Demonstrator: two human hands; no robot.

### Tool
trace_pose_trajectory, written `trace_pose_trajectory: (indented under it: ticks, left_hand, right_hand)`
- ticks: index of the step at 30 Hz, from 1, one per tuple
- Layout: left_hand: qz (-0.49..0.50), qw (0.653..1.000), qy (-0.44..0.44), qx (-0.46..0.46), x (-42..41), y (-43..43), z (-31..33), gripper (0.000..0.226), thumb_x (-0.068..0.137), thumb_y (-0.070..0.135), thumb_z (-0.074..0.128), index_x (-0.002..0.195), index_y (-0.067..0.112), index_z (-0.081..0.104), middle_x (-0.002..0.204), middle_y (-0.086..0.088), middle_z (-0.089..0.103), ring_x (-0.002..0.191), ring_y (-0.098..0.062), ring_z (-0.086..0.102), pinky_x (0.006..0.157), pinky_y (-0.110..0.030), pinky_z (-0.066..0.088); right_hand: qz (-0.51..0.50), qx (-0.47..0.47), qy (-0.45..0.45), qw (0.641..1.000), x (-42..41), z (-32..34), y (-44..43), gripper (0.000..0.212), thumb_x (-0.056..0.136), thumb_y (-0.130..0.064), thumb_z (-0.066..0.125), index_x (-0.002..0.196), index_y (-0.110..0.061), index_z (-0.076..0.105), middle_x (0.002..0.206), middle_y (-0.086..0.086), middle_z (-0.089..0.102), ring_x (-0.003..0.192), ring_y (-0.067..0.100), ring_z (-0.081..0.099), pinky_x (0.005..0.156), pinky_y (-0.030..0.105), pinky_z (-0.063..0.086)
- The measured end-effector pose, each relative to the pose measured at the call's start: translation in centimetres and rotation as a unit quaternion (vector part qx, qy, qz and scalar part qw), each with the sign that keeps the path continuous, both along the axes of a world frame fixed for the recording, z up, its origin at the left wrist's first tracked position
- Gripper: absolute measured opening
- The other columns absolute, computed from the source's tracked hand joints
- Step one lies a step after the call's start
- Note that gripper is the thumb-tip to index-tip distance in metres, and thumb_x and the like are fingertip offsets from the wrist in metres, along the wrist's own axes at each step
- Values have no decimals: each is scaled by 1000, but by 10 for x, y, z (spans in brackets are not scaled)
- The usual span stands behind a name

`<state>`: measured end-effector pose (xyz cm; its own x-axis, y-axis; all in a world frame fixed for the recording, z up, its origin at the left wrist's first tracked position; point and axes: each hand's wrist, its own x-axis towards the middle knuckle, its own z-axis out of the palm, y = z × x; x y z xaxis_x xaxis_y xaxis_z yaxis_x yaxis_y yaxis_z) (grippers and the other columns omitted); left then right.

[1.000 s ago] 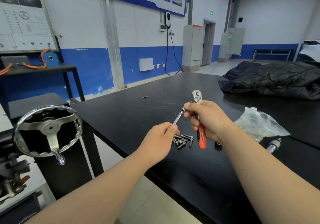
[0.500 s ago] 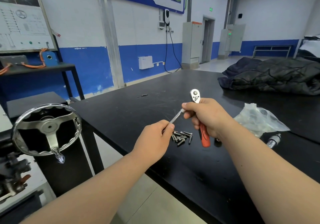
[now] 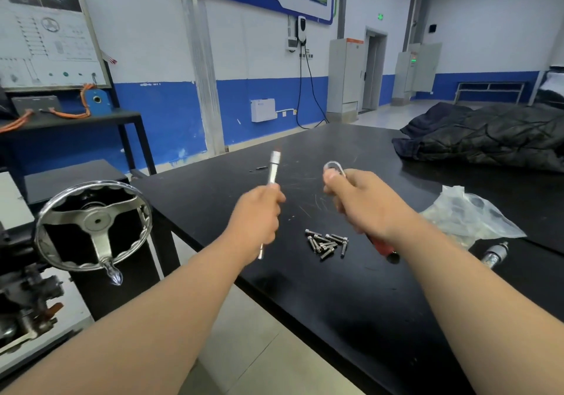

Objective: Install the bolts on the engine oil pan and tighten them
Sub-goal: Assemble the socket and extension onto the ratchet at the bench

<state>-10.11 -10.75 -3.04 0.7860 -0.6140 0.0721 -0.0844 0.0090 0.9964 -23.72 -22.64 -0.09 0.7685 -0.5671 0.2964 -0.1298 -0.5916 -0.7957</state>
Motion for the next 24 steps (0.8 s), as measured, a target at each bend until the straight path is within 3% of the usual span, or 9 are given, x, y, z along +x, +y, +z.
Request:
trace_pose_trajectory:
  ticks: [2,3,5,9,15,24]
  left_hand:
    - [3,961,248,-123,14,7,14,31,102,31,36,79,15,48,48,7,30,35,-7,23,30,-18,18]
    - [-2,935,318,-155,21,10,19,34,104,32,33,77,15,45,50,7,27,34,-7,22,30,-17,16]
    - [-19,911,379,-165,28,16,26,37,104,31,30,73,16,42,50,7,26,32,-7,22,29,-15,15]
    - [-52,905,401,-131,15,14,28,39,105,31,29,72,14,43,48,6,27,29,-7,23,27,-14,17]
    - [-50,922,370,-103,7,9,31,36,104,29,30,75,14,43,46,6,30,30,-7,23,27,-15,17]
    - [7,950,309,-47,4,9,31,29,103,27,33,80,13,45,44,5,33,31,-7,23,27,-16,19]
  right_hand:
    - [43,-201,58,977,-1,-1,16,44,88,-57,31,78,-20,52,65,-7,54,60,13,50,59,34,41]
    - [75,-266,95,956,0,-4,25,43,86,-59,27,76,-23,46,66,-6,53,64,14,51,58,34,39]
    - [112,-352,139,919,4,-12,42,42,83,-62,22,69,-26,37,63,-6,50,63,17,50,55,33,34]
    - [112,-448,111,880,14,-25,62,47,87,-58,29,60,-20,33,54,-3,45,55,21,47,53,30,33]
    - [87,-473,92,872,12,-27,61,48,87,-58,25,57,-21,26,51,-3,41,49,22,44,49,29,24]
    - [79,-524,94,843,12,-25,55,47,87,-58,27,57,-21,27,48,-3,37,45,20,40,46,26,26]
